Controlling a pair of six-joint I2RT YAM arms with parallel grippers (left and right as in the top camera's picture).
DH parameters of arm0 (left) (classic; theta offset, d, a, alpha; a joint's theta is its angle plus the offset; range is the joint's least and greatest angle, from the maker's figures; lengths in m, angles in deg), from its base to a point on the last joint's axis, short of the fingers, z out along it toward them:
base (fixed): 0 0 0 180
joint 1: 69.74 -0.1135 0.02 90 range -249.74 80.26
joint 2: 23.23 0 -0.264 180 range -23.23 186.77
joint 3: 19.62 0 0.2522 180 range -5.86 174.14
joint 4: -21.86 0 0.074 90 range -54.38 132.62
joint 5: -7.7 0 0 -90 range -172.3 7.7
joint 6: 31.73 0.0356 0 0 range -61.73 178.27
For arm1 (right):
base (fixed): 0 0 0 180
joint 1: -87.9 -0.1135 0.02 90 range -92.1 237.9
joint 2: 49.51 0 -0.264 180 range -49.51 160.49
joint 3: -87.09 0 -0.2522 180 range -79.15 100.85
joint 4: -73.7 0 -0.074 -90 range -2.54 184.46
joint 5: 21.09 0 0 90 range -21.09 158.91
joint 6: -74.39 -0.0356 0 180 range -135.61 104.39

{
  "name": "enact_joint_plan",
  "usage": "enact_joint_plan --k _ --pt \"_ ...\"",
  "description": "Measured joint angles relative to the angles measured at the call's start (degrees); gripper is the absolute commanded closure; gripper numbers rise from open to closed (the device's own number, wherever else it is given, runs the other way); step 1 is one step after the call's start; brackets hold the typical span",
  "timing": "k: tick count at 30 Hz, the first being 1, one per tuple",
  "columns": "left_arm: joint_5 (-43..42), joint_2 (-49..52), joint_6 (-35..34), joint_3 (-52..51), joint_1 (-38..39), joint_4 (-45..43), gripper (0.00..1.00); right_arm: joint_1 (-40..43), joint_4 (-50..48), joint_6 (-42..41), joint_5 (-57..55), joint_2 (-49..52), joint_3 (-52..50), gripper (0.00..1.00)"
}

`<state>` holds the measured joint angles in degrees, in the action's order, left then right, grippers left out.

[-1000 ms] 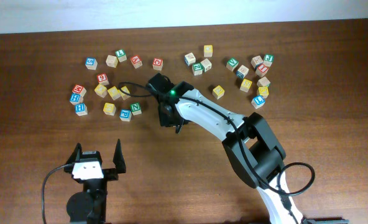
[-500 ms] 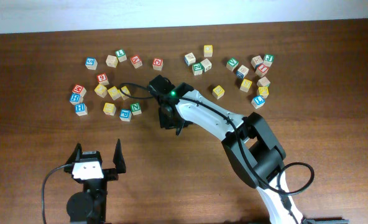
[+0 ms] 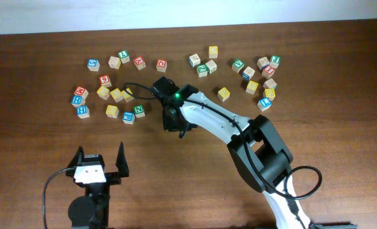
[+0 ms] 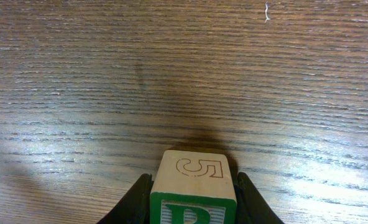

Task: Spell out RSS
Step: 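Carry the green R block toward the open table center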

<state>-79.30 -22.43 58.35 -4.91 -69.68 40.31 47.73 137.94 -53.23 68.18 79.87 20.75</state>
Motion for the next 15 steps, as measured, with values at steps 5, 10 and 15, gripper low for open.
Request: enact_joint_plan --k 5,10,15 --pt "0.0 0.0 0.0 0.0 0.0 0.0 0.01 0.0 0.0 -0.2 0.0 0.0 0.0 0.75" --pt "0.0 0.0 0.0 0.0 0.0 0.0 0.01 0.0 0.0 -0.2 0.0 0.0 0.0 0.75" --pt "0.0 0.0 0.0 0.0 0.0 0.0 0.01 0.0 0.0 -0.3 0.0 0.0 0.0 0.75"
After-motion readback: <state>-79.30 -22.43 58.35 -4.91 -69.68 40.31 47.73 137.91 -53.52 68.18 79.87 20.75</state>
